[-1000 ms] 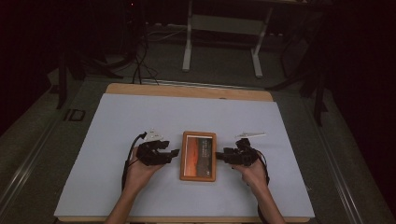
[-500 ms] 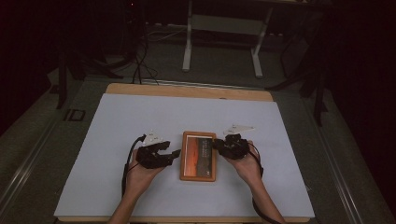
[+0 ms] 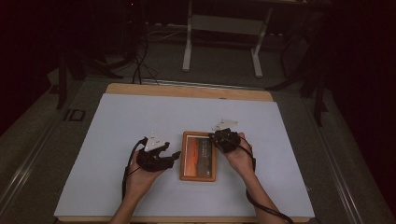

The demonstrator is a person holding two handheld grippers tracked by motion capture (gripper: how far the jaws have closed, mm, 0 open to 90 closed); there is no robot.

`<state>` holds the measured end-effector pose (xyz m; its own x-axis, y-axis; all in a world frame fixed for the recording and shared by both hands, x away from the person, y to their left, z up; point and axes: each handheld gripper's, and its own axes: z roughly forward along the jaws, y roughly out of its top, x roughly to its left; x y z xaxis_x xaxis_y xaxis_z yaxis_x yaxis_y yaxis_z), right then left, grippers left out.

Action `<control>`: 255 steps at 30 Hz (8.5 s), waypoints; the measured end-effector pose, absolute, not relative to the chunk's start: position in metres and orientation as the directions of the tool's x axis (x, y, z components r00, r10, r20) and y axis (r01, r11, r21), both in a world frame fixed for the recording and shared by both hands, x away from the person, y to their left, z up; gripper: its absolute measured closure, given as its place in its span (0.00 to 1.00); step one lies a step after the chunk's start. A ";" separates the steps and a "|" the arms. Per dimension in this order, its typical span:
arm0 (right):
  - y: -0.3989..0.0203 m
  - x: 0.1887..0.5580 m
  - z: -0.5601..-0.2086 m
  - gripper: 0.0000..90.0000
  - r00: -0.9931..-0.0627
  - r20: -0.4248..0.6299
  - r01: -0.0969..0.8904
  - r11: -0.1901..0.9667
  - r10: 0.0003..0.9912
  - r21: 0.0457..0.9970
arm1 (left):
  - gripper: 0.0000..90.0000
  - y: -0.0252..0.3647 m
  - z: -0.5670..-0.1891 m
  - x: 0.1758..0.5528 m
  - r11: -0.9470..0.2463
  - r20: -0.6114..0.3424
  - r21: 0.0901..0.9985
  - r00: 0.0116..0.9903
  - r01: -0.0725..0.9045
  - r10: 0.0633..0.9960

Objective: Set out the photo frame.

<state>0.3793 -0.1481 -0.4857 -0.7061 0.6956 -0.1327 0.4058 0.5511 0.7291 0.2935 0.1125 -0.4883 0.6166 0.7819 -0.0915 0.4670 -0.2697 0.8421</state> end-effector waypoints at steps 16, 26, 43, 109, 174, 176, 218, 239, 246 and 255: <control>-0.146 0.382 -0.485 1.00 -0.715 -0.137 0.404 0.564 0.686 0.720 | 0.47 0.114 -0.487 0.293 -0.272 -0.086 0.839 0.609 0.470 0.789; -0.147 0.385 -0.484 1.00 -0.700 -0.131 0.425 0.557 0.702 0.713 | 0.48 0.116 -0.486 0.293 -0.264 -0.091 0.839 0.601 0.476 0.794; -0.157 0.393 -0.492 1.00 -0.674 -0.114 0.475 0.546 0.730 0.690 | 0.48 0.118 -0.486 0.294 -0.264 -0.095 0.834 0.598 0.484 0.796; -0.173 0.397 -0.510 1.00 -0.650 -0.062 0.524 0.506 0.758 0.685 | 0.49 0.059 -0.503 0.305 -0.225 -0.434 0.694 0.647 0.684 0.627; -0.270 0.301 -0.422 1.00 -0.595 -0.105 0.344 0.370 0.797 0.863 | 0.76 -0.019 -0.478 0.262 -0.403 -0.061 0.852 0.828 0.334 0.557; -0.272 0.301 -0.424 1.00 -0.589 -0.100 0.351 0.366 0.802 0.862 | 0.76 -0.021 -0.479 0.261 -0.404 -0.049 0.857 0.831 0.320 0.555; -0.286 0.300 -0.442 1.00 -0.573 -0.045 0.377 0.312 0.818 0.872 | 0.74 -0.031 -0.531 0.264 -0.418 -0.081 0.826 0.814 0.378 0.576; -0.292 0.293 -0.430 1.00 -0.580 -0.074 0.328 0.316 0.812 0.890 | 0.77 0.001 -0.474 0.272 -0.401 -0.101 0.855 0.864 0.328 0.493; -0.287 0.292 -0.431 1.00 -0.603 -0.086 0.314 0.336 0.793 0.888 | 0.77 0.023 -0.447 0.274 -0.363 -0.120 0.881 0.885 0.304 0.451; -0.278 0.289 -0.429 1.00 -0.661 -0.096 0.288 0.369 0.744 0.884 | 0.76 0.039 -0.435 0.275 -0.375 -0.100 0.890 0.915 0.258 0.390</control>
<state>0.2891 -0.2783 -0.4294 -0.6610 0.7443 -0.0957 0.2879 0.3693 0.8836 0.2749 0.0387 -0.4353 0.9152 0.3904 -0.1003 0.2577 -0.3753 0.8903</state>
